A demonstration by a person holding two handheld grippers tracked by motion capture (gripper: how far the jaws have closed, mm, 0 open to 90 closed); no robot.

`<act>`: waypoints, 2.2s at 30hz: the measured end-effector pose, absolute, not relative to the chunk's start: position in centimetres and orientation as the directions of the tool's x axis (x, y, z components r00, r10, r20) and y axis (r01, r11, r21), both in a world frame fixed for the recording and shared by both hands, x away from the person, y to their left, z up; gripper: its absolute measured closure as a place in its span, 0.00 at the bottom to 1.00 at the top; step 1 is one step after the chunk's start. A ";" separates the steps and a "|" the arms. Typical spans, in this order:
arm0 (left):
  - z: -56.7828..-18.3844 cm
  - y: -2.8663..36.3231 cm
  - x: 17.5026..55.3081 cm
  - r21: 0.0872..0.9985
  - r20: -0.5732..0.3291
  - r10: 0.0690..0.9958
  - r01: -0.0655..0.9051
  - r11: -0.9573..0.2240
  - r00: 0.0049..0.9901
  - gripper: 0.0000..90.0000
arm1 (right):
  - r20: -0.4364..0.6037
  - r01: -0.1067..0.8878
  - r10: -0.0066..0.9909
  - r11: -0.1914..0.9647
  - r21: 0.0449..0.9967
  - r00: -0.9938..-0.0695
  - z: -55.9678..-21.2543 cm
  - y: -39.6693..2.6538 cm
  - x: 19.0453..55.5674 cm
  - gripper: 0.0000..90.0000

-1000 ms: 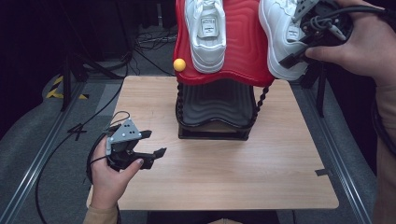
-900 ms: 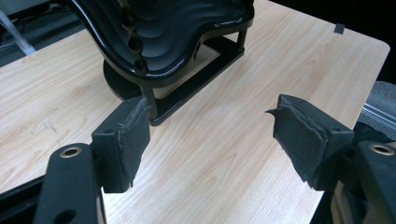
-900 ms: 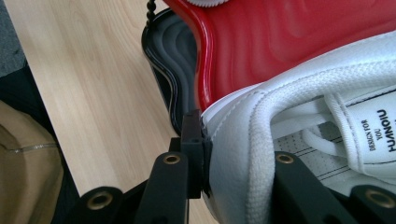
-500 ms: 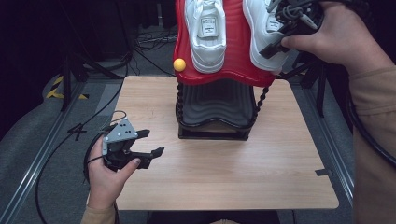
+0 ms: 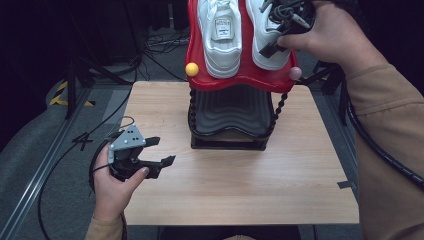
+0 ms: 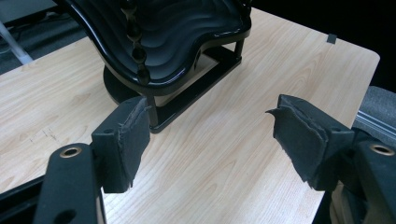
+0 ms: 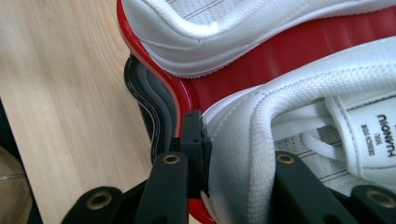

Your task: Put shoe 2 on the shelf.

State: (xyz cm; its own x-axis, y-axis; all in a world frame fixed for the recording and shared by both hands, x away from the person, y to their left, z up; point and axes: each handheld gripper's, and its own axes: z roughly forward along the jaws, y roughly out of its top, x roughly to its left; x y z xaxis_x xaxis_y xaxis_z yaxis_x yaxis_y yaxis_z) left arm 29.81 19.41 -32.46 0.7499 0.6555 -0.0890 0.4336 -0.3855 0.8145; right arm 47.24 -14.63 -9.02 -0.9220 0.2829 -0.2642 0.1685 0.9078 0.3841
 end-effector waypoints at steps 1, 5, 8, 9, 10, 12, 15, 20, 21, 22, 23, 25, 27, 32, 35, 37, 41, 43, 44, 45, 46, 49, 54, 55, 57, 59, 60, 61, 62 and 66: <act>-32.5 19.4 29.8 0.814 -0.089 0.656 0.434 -0.385 0.750 0.31 | -0.264 0.169 0.283 0.908 0.384 -0.922 -9.0 -14.6 47.2 0.85; -32.6 19.3 29.9 0.812 -0.094 0.655 0.438 -0.385 0.750 0.31 | -0.260 0.172 0.286 0.907 0.385 -0.923 -9.4 -14.4 47.3 0.84; -32.7 19.1 29.9 0.808 -0.092 0.652 0.439 -0.393 0.753 0.31 | -0.263 0.164 0.280 0.907 0.388 -0.923 -9.8 -14.4 47.3 0.84; -32.7 19.1 29.9 0.809 -0.092 0.652 0.438 -0.393 0.753 0.31 | -0.263 0.162 0.280 0.905 0.394 -0.923 -9.9 -14.4 47.3 0.84; -32.7 19.1 29.9 0.807 -0.092 0.652 0.440 -0.394 0.753 0.31 | -0.262 0.165 0.283 0.903 0.396 -0.923 -9.9 -14.3 47.3 0.83; -32.7 19.0 29.9 0.806 -0.094 0.652 0.442 -0.393 0.752 0.31 | -0.259 0.171 0.288 0.903 0.394 -0.922 -10.2 -14.3 47.3 0.83; -32.7 19.0 30.0 0.805 -0.095 0.652 0.443 -0.394 0.752 0.31 | -0.265 0.164 0.281 0.906 0.391 -0.922 -10.8 -14.1 47.4 0.81; -32.8 19.0 30.1 0.803 -0.096 0.649 0.444 -0.398 0.754 0.31 | -0.273 0.159 0.273 0.913 0.375 -0.922 -11.5 -13.8 47.5 0.81; -32.9 19.0 30.1 0.803 -0.098 0.650 0.446 -0.395 0.753 0.31 | -0.272 0.161 0.273 0.915 0.370 -0.923 -11.7 -13.7 47.5 0.81; -32.9 19.0 30.1 0.804 -0.099 0.652 0.447 -0.394 0.752 0.31 | -0.275 0.160 0.268 0.919 0.360 -0.923 -12.0 -13.5 47.5 0.80; -32.9 19.0 30.1 0.804 -0.099 0.652 0.447 -0.393 0.752 0.31 | -0.275 0.160 0.268 0.919 0.360 -0.923 -12.0 -13.5 47.5 0.80; -32.9 19.0 30.1 0.804 -0.103 0.653 0.449 -0.389 0.750 0.31 | -0.273 0.158 0.264 0.921 0.355 -0.925 -12.2 -13.4 47.5 0.80; -32.9 19.0 30.1 0.803 -0.104 0.653 0.450 -0.390 0.750 0.31 | -0.265 0.165 0.270 0.918 0.360 -0.926 -12.3 -13.4 47.6 0.78; -32.9 19.0 30.1 0.803 -0.099 0.652 0.447 -0.394 0.752 0.31 | -0.264 0.171 0.293 0.900 0.401 -0.919 -12.0 -13.6 47.6 0.67; -32.9 19.0 30.1 0.801 -0.099 0.651 0.448 -0.397 0.753 0.30 | -0.264 0.174 0.305 0.889 0.423 -0.915 -11.5 -13.9 47.2 0.62; -32.9 19.0 30.1 0.800 -0.098 0.651 0.449 -0.398 0.752 0.30 | -0.245 0.192 0.330 0.868 0.458 -0.912 -11.1 -14.4 47.1 0.59; -32.9 18.8 30.1 0.800 -0.099 0.648 0.447 -0.399 0.755 0.30 | -0.206 0.200 0.360 0.816 0.543 -0.910 -10.2 -15.4 46.8 0.56; -32.9 18.8 30.2 0.798 -0.097 0.647 0.447 -0.404 0.757 0.30 | -0.197 0.191 0.364 0.791 0.581 -0.911 -9.6 -15.9 46.4 0.55; -32.9 18.8 30.3 0.797 -0.098 0.646 0.449 -0.404 0.757 0.30 | -0.199 0.178 0.358 0.783 0.596 -0.912 -9.3 -16.2 46.2 0.54; -32.9 18.7 30.3 0.797 -0.097 0.644 0.447 -0.406 0.758 0.30 | -0.198 0.174 0.359 0.777 0.605 -0.912 -9.0 -16.4 46.1 0.54; -32.9 18.7 30.3 0.797 -0.097 0.644 0.447 -0.406 0.758 0.30 | -0.198 0.174 0.359 0.777 0.605 -0.912 -9.0 -16.4 46.1 0.54; -33.0 18.6 30.4 0.796 -0.098 0.642 0.447 -0.408 0.760 0.30 | -0.201 0.168 0.365 0.763 0.624 -0.909 -8.5 -17.3 45.4 0.52; -33.0 18.5 30.5 0.796 -0.099 0.640 0.447 -0.409 0.762 0.30 | -0.191 0.137 0.350 0.726 0.673 -0.917 -8.1 -19.2 43.6 0.50; -33.1 18.4 30.5 0.795 -0.100 0.638 0.447 -0.409 0.763 0.30 | -0.189 0.131 0.346 0.720 0.681 -0.919 -8.1 -19.6 43.2 0.50; -33.2 18.4 30.6 0.791 -0.103 0.639 0.453 -0.411 0.762 0.30 | -0.194 0.119 0.338 0.718 0.686 -0.921 -8.3 -20.4 42.4 0.50; -33.4 18.3 30.6 0.788 -0.105 0.643 0.458 -0.411 0.759 0.30 | -0.189 0.113 0.329 0.716 0.689 -0.925 -8.5 -21.1 41.8 0.50; -33.4 18.3 30.6 0.786 -0.104 0.642 0.458 -0.414 0.759 0.30 | -0.186 0.112 0.328 0.711 0.694 -0.926 -8.7 -21.6 41.5 0.49; -33.4 18.3 30.6 0.786 -0.104 0.642 0.458 -0.414 0.759 0.30 | -0.186 0.111 0.327 0.711 0.695 -0.926 -8.8 -21.8 41.3 0.49; -33.4 18.2 30.6 0.787 -0.105 0.643 0.459 -0.413 0.758 0.30 | -0.182 0.109 0.324 0.707 0.699 -0.928 -9.0 -22.3 40.9 0.49; -33.2 18.3 30.5 0.785 -0.097 0.643 0.455 -0.419 0.760 0.30 | -0.169 0.106 0.318 0.691 0.715 -0.933 -9.8 -23.8 40.1 0.48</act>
State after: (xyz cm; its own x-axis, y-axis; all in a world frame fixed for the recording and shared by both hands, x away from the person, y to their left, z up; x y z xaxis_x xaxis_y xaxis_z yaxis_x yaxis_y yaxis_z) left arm 30.53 18.27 -33.24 0.7599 0.6428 -0.0972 0.4552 -0.4194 0.7854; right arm 40.08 -23.76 -9.77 -0.9328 0.3182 -0.1695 0.1060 0.6914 0.7147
